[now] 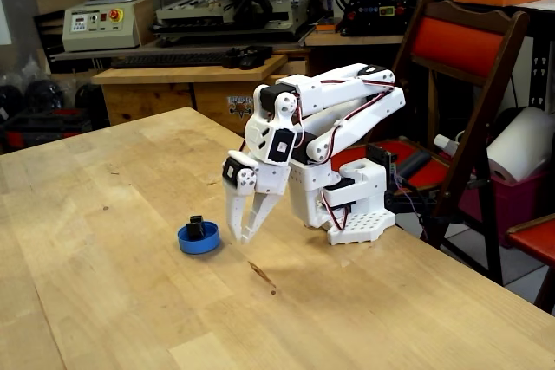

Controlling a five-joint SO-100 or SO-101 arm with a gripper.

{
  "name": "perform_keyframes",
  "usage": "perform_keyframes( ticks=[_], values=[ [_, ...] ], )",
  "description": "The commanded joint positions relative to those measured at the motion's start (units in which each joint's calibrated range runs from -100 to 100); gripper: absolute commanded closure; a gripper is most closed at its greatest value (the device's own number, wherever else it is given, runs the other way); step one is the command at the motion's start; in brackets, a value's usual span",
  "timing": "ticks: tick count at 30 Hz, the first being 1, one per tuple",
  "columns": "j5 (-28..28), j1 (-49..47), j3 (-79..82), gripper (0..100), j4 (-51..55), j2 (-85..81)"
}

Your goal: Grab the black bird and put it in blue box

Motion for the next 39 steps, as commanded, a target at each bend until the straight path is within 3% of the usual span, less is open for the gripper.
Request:
perform_keyframes(
  ticks=[1,21,30,39],
  values=[
    [-0.29,0.18,0.12,98,-3.26,-0.33],
    [-0.29,0.25,-0.94,98,-3.18,3.95],
    [-0.29,0.18,-15.1,98,-1.67,17.56],
    [-0.34,0.03,-21.12,98,0.93,17.82]
  ],
)
